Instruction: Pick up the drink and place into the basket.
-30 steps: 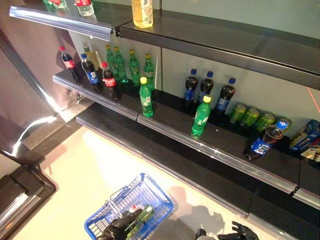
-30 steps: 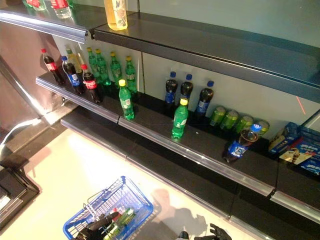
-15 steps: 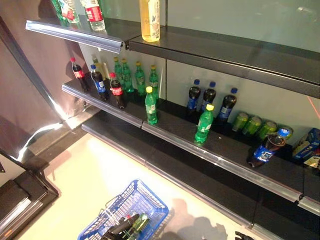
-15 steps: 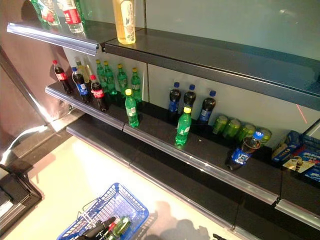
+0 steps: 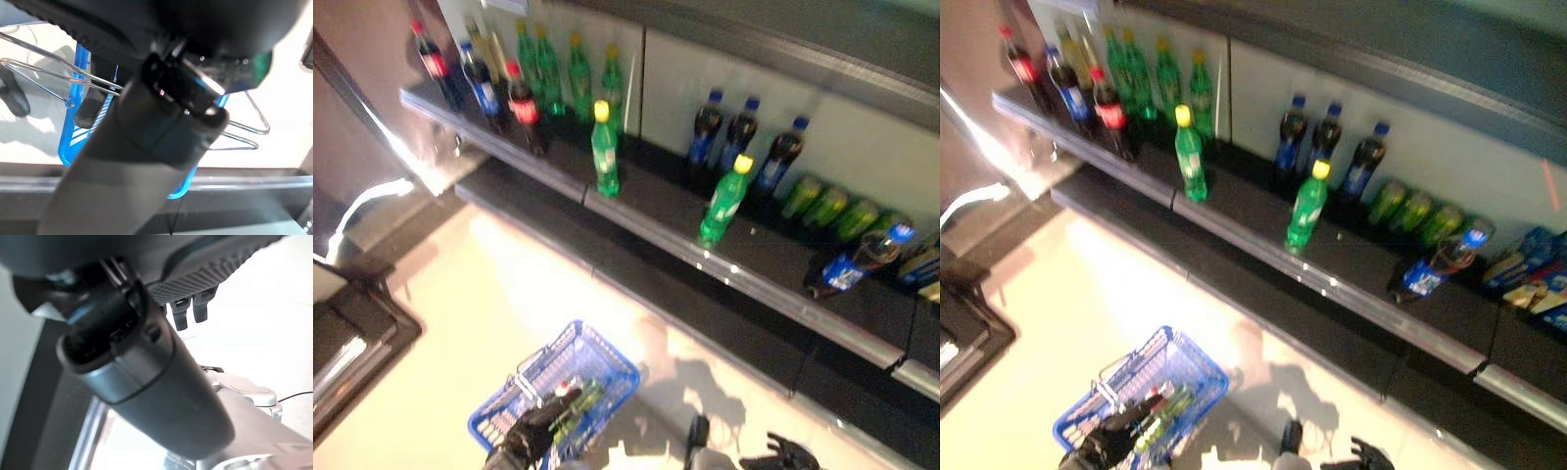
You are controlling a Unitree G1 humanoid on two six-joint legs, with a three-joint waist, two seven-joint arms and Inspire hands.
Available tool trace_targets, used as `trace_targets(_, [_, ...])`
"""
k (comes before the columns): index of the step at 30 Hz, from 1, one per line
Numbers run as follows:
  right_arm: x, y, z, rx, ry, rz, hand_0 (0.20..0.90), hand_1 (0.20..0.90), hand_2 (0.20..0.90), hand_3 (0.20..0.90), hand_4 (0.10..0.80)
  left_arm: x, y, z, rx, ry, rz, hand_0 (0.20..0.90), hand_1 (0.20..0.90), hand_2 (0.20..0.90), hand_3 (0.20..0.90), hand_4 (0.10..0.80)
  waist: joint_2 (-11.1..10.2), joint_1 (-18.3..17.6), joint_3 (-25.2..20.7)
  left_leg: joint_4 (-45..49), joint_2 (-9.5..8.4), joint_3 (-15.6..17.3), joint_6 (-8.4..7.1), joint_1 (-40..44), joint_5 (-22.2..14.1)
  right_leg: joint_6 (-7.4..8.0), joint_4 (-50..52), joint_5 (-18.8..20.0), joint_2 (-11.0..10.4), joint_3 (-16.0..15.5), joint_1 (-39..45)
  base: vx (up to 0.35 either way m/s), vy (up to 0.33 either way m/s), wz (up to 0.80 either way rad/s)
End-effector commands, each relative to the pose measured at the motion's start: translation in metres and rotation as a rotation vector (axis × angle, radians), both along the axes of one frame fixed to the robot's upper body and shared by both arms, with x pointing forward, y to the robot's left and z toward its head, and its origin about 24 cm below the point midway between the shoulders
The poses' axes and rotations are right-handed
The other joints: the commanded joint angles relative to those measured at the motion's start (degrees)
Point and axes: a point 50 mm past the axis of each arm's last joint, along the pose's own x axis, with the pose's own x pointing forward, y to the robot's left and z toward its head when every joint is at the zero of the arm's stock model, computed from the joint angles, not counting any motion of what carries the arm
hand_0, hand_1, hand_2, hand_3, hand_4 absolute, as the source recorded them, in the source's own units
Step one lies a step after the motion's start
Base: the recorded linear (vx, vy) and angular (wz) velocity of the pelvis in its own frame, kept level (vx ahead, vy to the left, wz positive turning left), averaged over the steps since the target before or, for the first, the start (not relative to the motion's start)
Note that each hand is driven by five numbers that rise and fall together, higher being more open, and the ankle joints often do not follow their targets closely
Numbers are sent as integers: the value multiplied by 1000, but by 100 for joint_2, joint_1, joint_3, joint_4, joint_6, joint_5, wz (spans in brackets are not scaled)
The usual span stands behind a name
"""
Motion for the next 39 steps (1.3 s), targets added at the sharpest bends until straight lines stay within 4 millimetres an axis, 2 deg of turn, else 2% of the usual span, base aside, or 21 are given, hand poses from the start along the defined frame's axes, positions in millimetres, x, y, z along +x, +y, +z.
trace_targets(1, [26,-17,17,-44,-146,-41,900,900,900,900,800,41,21,33,32,-254,-1,300,300,300,200,100,-141,104,432,856,-3,-240,178,-606,-127,65,766,-372,-176,322,-411,-133,-35,4])
trace_targets(2, [26,-17,18,-43,-146,-42,900,900,900,900,800,42,21,33,32,-255,-1,300,300,300,200,100,-140,102,422,891,2,-248,179,-640,-143,64,786,-381,-178,322,-437,-133,-54,5])
trace_targets(6, [50,-18,32,-26,-288,-38,900,900,900,900,800,57,26,44,47,-295,-11,300,300,300,200,100,-221,41,633,1646,130,-438,160,-1205,-378,53,1448,-569,-299,517,-959,-124,-69,6])
trace_targets(12, [85,-13,57,-6,-510,-10,900,900,900,900,800,69,18,50,45,-328,-59,300,300,300,200,100,-215,-14,761,2530,228,-719,178,-1823,-773,95,2308,-826,-548,774,-1636,-75,-24,11])
trace_targets(15, [106,-5,76,4,-633,42,900,900,900,900,800,72,15,53,46,-337,-69,300,300,300,200,100,-209,-25,767,2635,241,-768,214,-1963,-818,122,2526,-870,-629,843,-1851,-54,-7,14])
trace_targets(19, [136,16,112,9,-815,170,900,900,900,900,800,73,12,55,49,-346,-81,300,300,300,200,100,-227,-49,776,2722,255,-790,225,-2093,-848,158,2658,-870,-677,897,-2043,-62,-19,-1])
trace_targets(22, [149,29,139,12,-933,266,900,900,900,900,800,71,11,55,49,-345,-79,300,300,300,200,100,-223,-78,792,2707,257,-784,230,-2093,-841,179,2697,-870,-716,906,-2088,-37,17,2])
trace_targets(28, [161,52,193,-23,-1151,477,900,900,900,900,800,69,11,56,45,-353,-76,300,300,300,200,100,-211,-107,839,2512,229,-739,225,-2029,-759,223,2596,-832,-733,880,-2101,-5,3,0])
trace_targets(29, [162,53,196,-25,-1162,483,900,900,900,900,800,69,11,56,44,-354,-76,300,300,300,200,100,-209,-108,844,2503,225,-738,225,-2031,-754,226,2591,-828,-733,879,-2106,-41,11,0])
trace_targets(31, [166,59,221,-54,-1260,533,900,900,900,900,800,70,10,57,42,-360,-74,300,300,300,200,100,-194,-113,879,2446,207,-723,225,-2038,-721,234,2561,-810,-741,859,-2129,-37,23,0])
trace_targets(39, [167,64,280,-108,-1534,527,900,900,900,900,800,69,10,55,35,-370,-55,300,300,300,200,100,-154,-171,976,2350,188,-635,229,-1966,-705,244,2509,-815,-749,845,-2096,-3,13,0])
